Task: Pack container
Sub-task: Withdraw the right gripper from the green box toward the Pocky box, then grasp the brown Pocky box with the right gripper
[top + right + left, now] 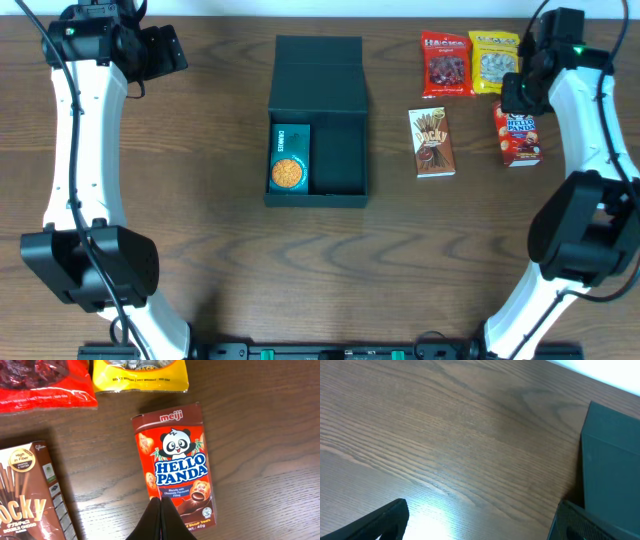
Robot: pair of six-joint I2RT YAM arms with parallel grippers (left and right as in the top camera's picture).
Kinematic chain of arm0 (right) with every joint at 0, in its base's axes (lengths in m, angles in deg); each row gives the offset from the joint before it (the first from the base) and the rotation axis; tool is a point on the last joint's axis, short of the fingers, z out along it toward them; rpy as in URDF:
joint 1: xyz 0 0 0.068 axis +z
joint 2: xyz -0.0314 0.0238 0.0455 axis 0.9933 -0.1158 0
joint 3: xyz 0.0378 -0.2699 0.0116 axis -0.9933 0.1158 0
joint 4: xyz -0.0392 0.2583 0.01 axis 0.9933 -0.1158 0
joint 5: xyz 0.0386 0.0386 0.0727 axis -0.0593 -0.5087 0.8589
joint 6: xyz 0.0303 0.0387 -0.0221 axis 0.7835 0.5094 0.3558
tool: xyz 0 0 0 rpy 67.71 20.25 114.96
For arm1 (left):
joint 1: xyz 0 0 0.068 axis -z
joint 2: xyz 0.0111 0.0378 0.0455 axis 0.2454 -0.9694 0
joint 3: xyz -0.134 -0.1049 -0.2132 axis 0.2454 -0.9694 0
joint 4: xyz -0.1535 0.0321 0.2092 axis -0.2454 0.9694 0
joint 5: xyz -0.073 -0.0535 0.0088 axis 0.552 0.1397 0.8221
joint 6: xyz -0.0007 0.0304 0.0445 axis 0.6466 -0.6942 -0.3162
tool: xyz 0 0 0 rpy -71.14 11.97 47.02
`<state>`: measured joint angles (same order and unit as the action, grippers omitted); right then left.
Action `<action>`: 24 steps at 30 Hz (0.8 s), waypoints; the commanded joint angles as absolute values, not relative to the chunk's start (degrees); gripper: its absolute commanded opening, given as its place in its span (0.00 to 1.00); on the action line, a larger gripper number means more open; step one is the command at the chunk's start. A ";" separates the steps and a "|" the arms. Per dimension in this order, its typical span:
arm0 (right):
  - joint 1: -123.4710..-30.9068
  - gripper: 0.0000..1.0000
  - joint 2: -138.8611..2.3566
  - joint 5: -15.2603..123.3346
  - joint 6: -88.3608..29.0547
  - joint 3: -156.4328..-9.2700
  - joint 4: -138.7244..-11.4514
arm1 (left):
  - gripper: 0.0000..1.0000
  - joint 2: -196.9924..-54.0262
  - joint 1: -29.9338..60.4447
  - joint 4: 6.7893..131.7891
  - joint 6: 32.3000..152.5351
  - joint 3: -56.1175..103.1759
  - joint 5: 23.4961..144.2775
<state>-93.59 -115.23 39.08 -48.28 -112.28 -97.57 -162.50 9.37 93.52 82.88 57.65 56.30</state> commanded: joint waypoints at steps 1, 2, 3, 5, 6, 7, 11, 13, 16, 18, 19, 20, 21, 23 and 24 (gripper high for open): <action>-93.46 0.01 -115.47 44.26 -48.80 -112.13 -97.83 | 0.95 -162.31 8.97 93.43 81.89 58.50 56.33; -93.18 0.02 -115.47 47.12 -48.80 -112.13 -98.05 | 0.95 -162.33 8.97 93.43 81.89 58.50 56.33; -92.87 0.02 -115.50 49.76 -48.78 -112.04 -98.14 | 0.95 -162.33 8.97 93.43 81.89 58.50 56.33; -91.78 0.01 -115.52 53.52 -48.76 -111.28 -97.76 | 0.95 -162.33 8.97 93.23 81.89 58.50 56.33; -91.14 0.02 -115.56 54.27 -48.71 -110.82 -97.41 | 0.95 -162.33 8.97 93.12 81.89 58.50 56.33; -90.38 0.02 -115.63 54.40 -48.32 -110.16 -96.89 | 0.95 -162.33 8.97 93.06 81.89 58.50 56.33; -86.84 0.02 -115.80 54.40 -47.53 -105.62 -93.37 | 0.95 -162.33 8.97 92.91 81.87 58.50 56.30; -84.70 0.06 -115.82 54.38 -47.25 -102.84 -91.16 | 0.95 -162.33 8.97 92.93 81.89 58.50 56.33; -82.12 0.43 -115.82 52.74 -47.23 -99.76 -88.10 | 0.95 -162.33 8.97 92.91 81.87 58.50 56.33; -80.89 0.80 -115.82 52.41 -47.25 -98.05 -86.18 | 0.95 -162.33 8.97 92.95 81.89 58.50 56.33; -80.46 0.90 -115.85 52.37 -47.25 -97.38 -85.42 | 0.95 -162.33 8.97 92.97 81.89 58.50 56.33; -80.06 0.99 -115.85 52.04 -47.27 -96.79 -84.80 | 0.95 -162.33 8.97 93.04 81.89 58.50 56.33; -79.67 0.99 -115.85 51.47 -47.25 -96.20 -84.17 | 0.95 -162.33 8.97 93.10 81.89 58.50 56.33; -79.19 0.99 -115.89 50.64 -47.25 -95.50 -83.51 | 0.95 -162.33 8.97 93.19 81.89 58.50 56.33; -79.01 0.99 -115.89 50.14 -47.25 -95.26 -83.36 | 0.95 -162.33 8.97 93.17 81.89 58.50 56.33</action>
<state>-79.71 -115.23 52.10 -47.40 -96.22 -83.91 -162.50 9.37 93.10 82.88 57.65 56.30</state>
